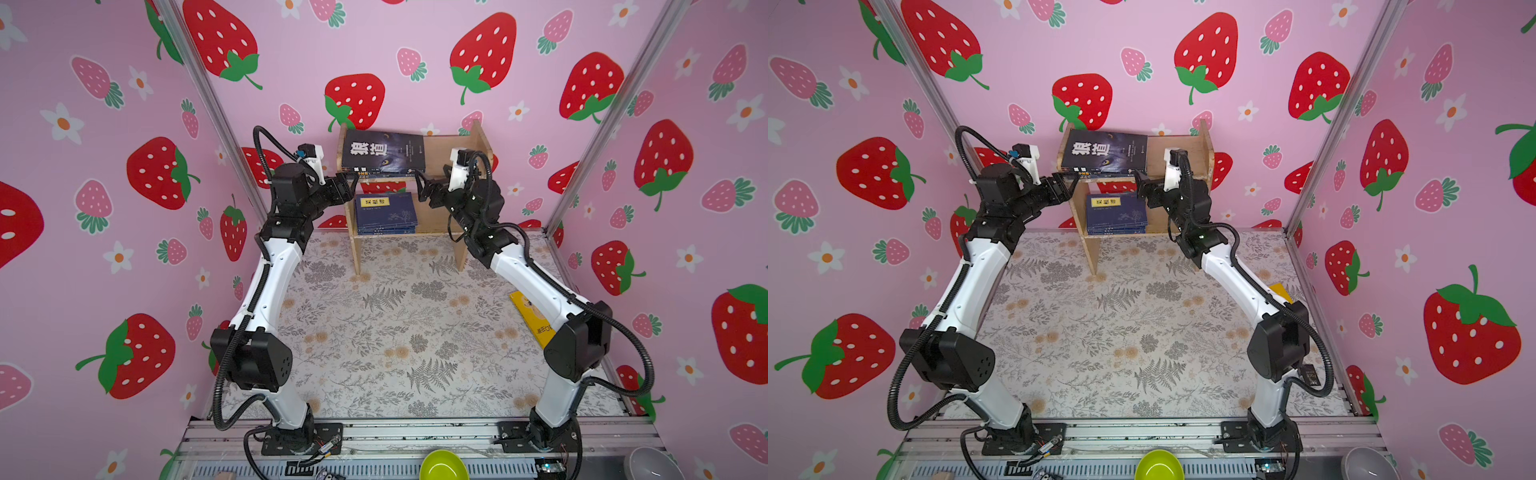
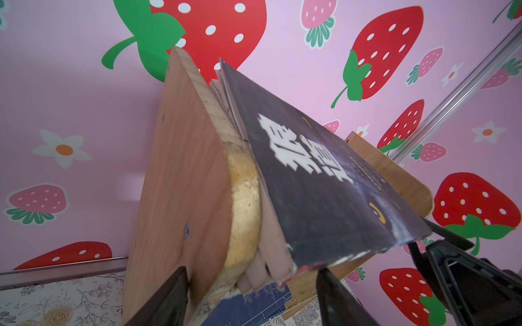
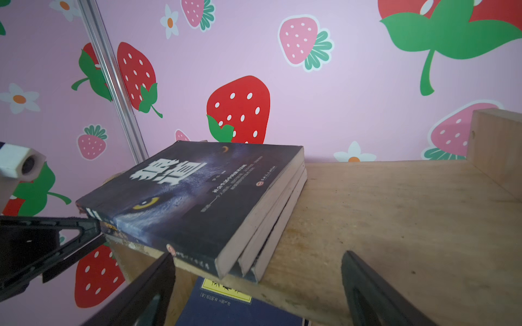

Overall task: Stacking books/files
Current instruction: Place the book at the bookshelf.

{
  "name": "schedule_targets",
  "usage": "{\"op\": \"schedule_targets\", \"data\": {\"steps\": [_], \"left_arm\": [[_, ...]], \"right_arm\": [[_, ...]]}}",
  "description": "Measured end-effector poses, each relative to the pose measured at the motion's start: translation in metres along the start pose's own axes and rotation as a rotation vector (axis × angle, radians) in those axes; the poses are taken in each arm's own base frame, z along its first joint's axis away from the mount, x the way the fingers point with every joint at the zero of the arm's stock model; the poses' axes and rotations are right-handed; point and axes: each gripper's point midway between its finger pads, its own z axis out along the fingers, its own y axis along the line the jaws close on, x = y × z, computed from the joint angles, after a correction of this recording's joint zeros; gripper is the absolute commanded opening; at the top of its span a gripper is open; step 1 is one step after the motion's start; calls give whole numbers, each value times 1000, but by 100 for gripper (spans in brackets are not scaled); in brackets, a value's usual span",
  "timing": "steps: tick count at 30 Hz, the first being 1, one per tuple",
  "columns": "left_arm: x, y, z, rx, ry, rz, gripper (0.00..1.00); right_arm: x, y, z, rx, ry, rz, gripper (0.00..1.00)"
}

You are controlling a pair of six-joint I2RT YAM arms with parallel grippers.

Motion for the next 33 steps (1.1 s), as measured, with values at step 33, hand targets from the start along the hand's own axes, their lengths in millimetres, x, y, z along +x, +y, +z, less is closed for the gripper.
{"op": "schedule_targets", "data": {"steps": [33], "left_arm": [[-14,-11,-35,-47,-56,24,81]], "right_arm": [[8,1,0,13,30,2,98]]}}
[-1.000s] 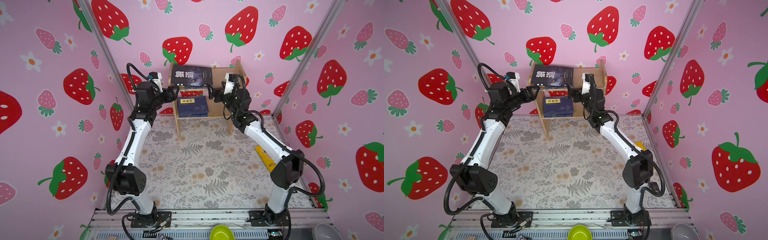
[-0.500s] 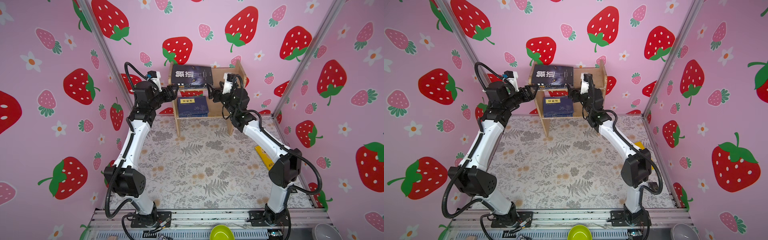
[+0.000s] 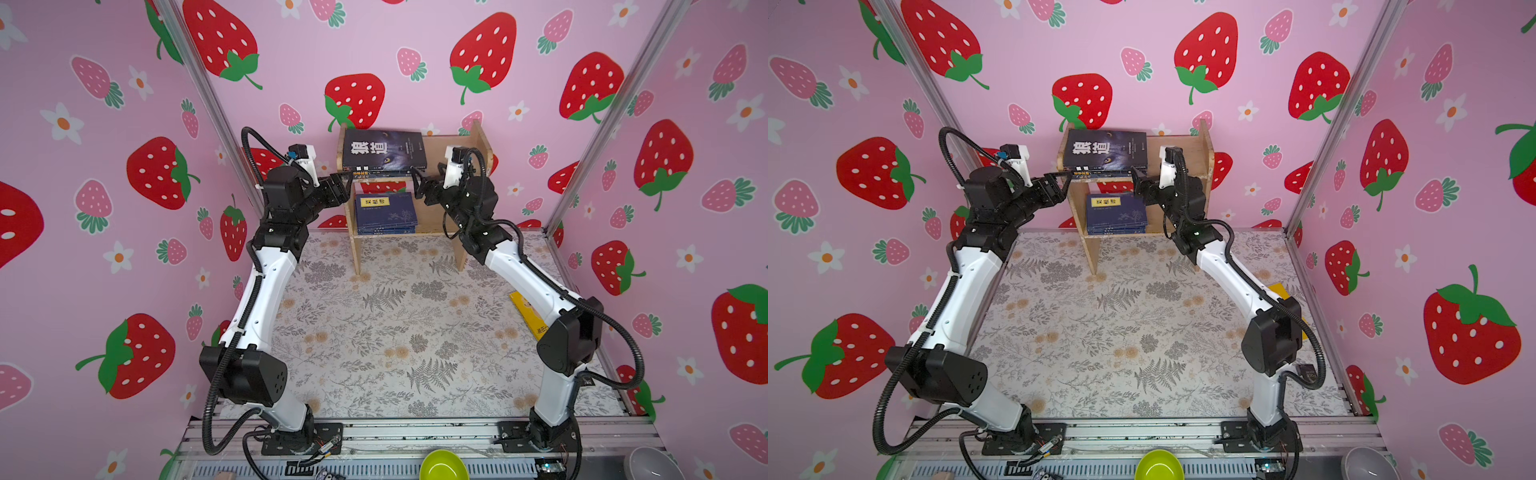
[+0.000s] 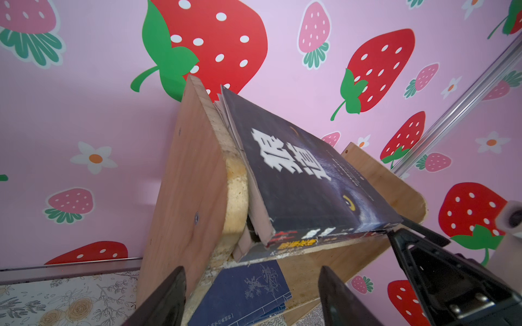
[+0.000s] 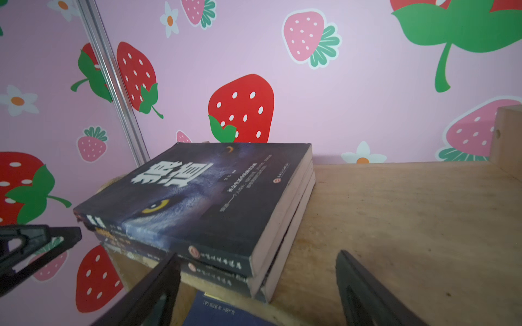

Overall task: Stacking books/files
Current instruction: Place the book at the bookshelf, then move the book to the center of the table.

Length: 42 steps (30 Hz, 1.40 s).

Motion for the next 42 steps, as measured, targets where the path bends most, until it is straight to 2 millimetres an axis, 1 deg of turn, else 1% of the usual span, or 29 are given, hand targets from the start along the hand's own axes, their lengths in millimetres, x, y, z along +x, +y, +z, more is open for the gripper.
{"op": "schedule_targets", "data": {"steps": [1,2,4,5,8,9,10,11,13,14,15,16,17,18,19,21,22,23,24,25,27,29,31,34,36,38,42], "left_arm": [[0,-2,-4,2,-2,-1,83],[-1,-5,-9,4,-4,2,85],[-1,-10,-21,8,-9,0,95],[0,-13,-27,11,-10,-5,99],[10,-24,-45,25,-3,-21,99],[16,-29,-50,33,5,-28,99],[22,-34,-53,42,15,-35,99],[31,-41,-56,57,31,-47,99],[50,-55,-57,88,69,-69,99],[64,-64,-56,108,97,-83,99],[80,-72,-54,122,131,-97,99],[94,-79,-52,133,161,-105,99],[113,-86,-49,141,202,-118,100],[130,-91,-47,141,238,-129,100],[146,-97,-46,146,271,-137,100],[179,-106,-46,146,336,-157,100],[190,-109,-46,144,359,-161,100],[202,-114,-47,144,385,-165,100],[212,-120,-47,144,405,-168,100],[219,-123,-47,143,421,-171,100],[233,-131,-50,141,450,-174,99],[243,-133,-53,127,471,-174,100],[255,-128,-57,95,492,-173,99],[271,-112,-70,28,522,-173,100],[277,-101,-78,-16,531,-171,100],[277,-94,-85,-52,529,-166,100],[274,-86,-89,-91,517,-155,100]], "right_arm": [[1,-1,-6,9,10,-10,100],[2,-4,-15,27,26,-16,100],[0,-11,-37,70,44,-31,100],[-4,-16,-51,95,45,-37,100],[-19,-36,-95,194,31,-45,100],[-26,-47,-114,242,17,-39,100],[-29,-56,-128,280,9,-31,100],[-33,-72,-147,333,-3,-14,100],[-32,-109,-177,438,-11,21,100],[-29,-133,-193,507,-9,42,100],[-20,-158,-207,579,7,62,100],[-10,-179,-218,639,28,77,100],[5,-206,-232,718,65,93,100],[25,-234,-247,801,116,114,100],[40,-255,-257,856,160,133,100],[86,-303,-281,968,291,207,100],[106,-322,-291,1007,344,244,100],[130,-343,-304,1052,409,291,100],[155,-359,-318,1091,475,337,100],[174,-371,-330,1125,526,370,100],[206,-387,-354,1178,614,427,100],[223,-392,-365,1192,668,456,100],[231,-395,-370,1189,694,461,100],[241,-399,-373,1165,730,469,100],[249,-402,-377,1154,760,471,100],[257,-406,-383,1152,789,465,100],[269,-412,-391,1138,839,450,100]]}}
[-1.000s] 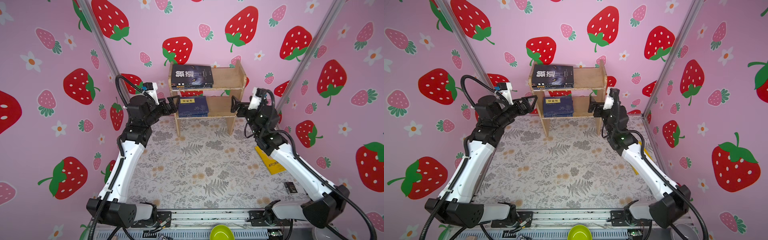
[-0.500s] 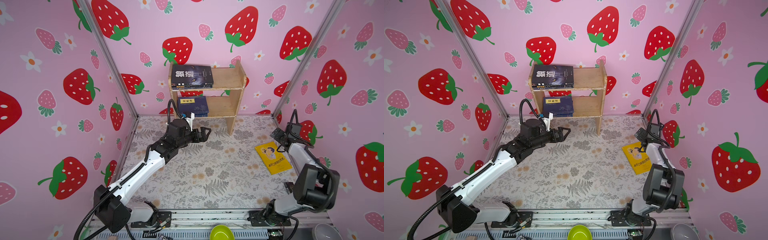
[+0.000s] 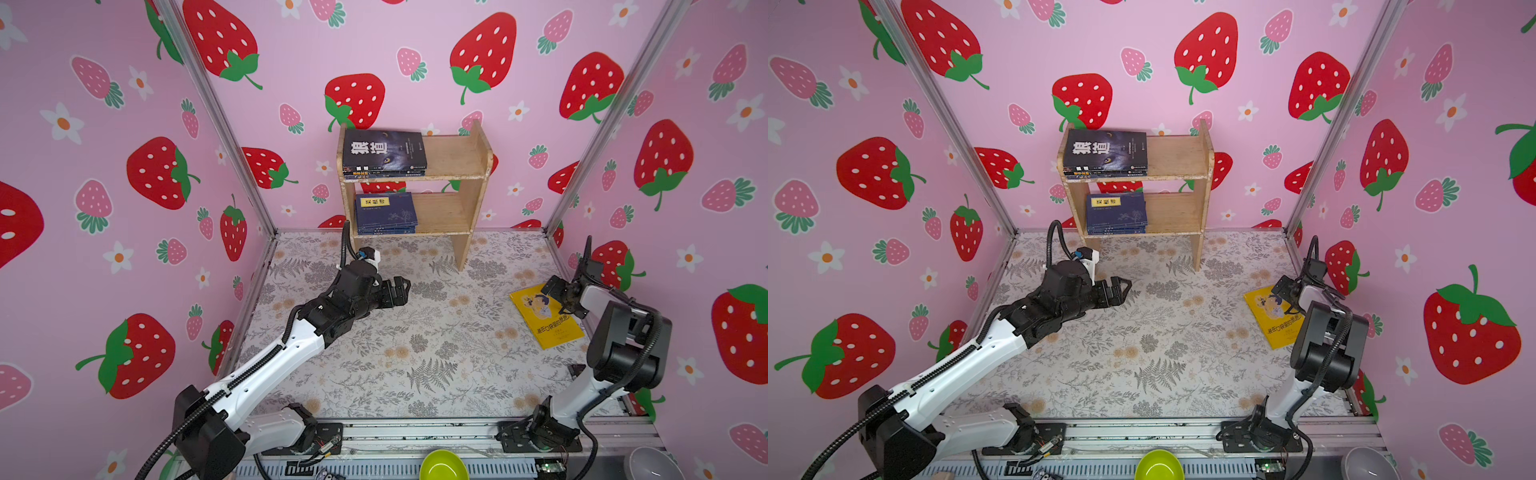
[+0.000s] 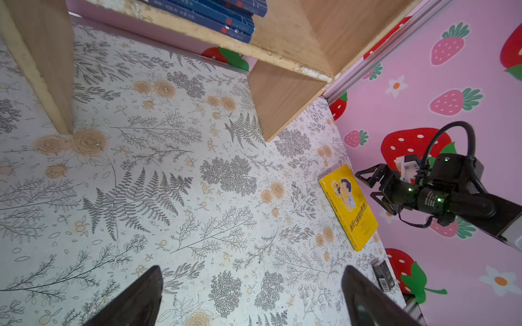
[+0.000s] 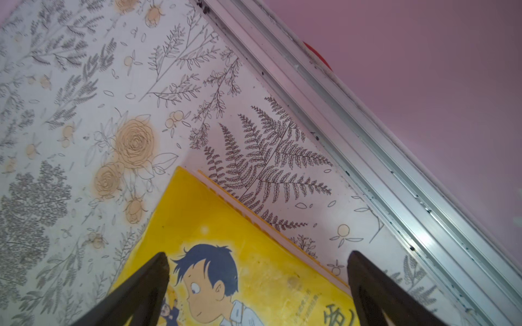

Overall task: Stacking books/files
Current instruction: Move the book to the center of the table.

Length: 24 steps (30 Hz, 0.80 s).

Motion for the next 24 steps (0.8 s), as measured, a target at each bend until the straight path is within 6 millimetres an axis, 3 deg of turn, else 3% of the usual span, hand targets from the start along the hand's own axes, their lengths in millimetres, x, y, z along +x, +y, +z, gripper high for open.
{"op": "schedule_targets", "data": {"steps": [6,12,16,18,24], "left_arm": [[0,7,0,-36,-8,1,100],[1,9,0,-43,0,0,99],[4,15,8,-58,17,-11,99],[7,20,17,-70,35,-21,99],[27,34,45,-86,136,-72,99]], "right_arm": [[9,3,12,-50,35,-39,100],[32,21,15,-182,87,-34,89],[46,43,7,-289,112,-23,88],[60,60,1,-318,136,-46,88],[134,147,-39,-451,248,-195,90]]}}
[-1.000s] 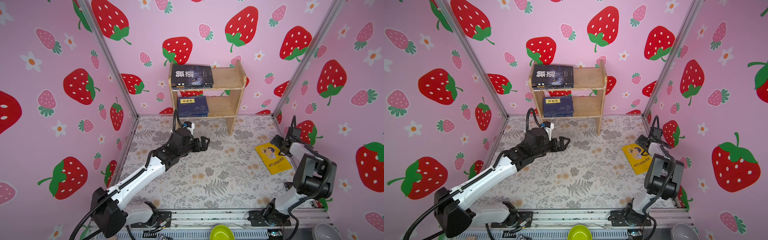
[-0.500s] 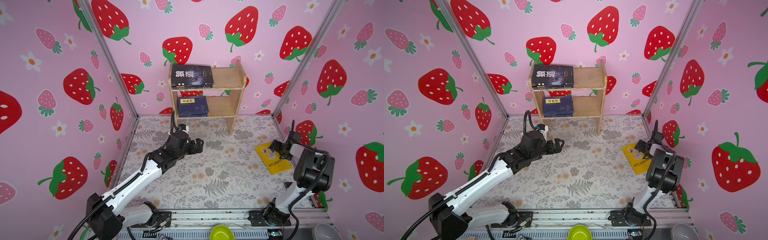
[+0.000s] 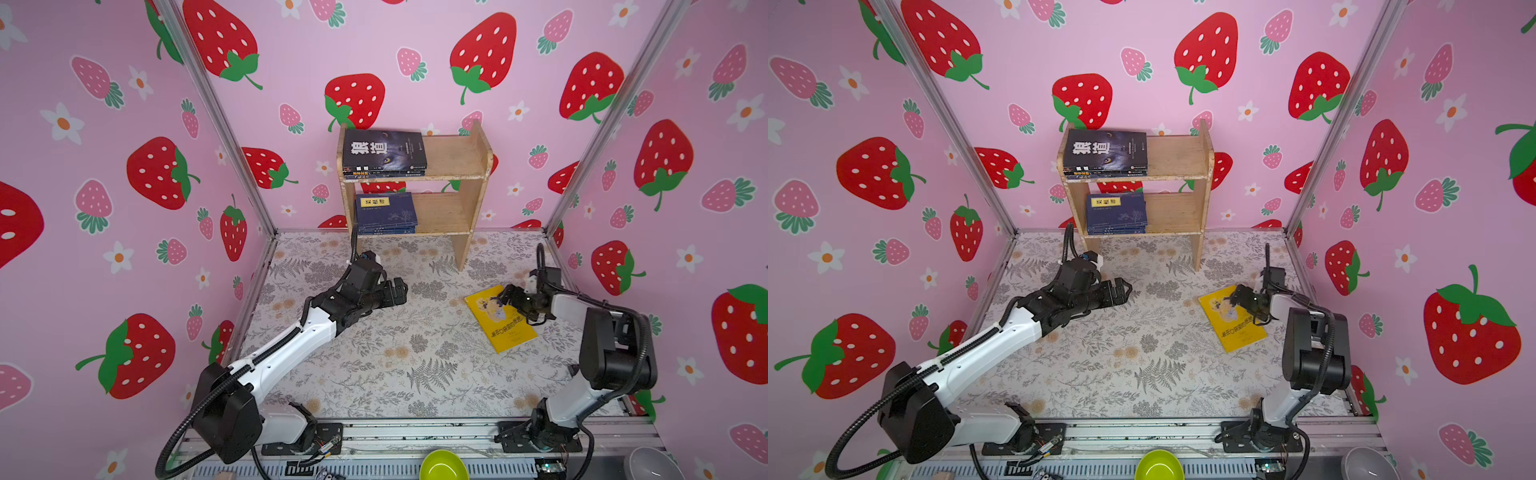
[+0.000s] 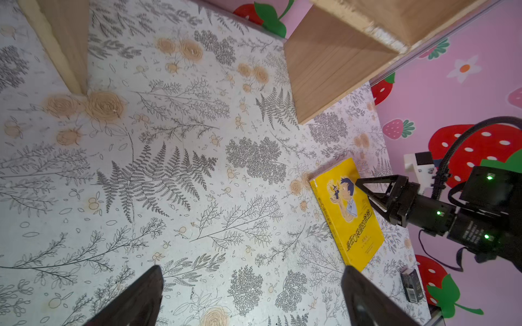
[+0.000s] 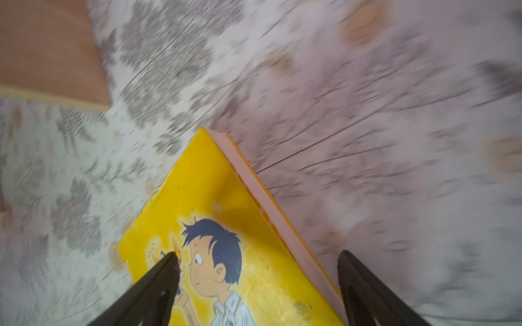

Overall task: Stacking books/files
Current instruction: Move the book to the center of the table.

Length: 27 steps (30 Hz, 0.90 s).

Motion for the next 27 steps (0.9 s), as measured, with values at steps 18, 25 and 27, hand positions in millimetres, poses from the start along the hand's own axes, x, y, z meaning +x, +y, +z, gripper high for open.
{"op": "schedule_targets", "data": {"steps": [18,25,27], "left_arm": [[70,-19,87,96,384,-199,100],[95,-7,110,58,465,-265,97],[102,-3,115,48,488,-278,97]], "right_arm": [[95,73,-1,-100,146,-124,88],[122,102,-1,-149,203,-225,87],[125,105,-1,-156,210,-234,87]]}}
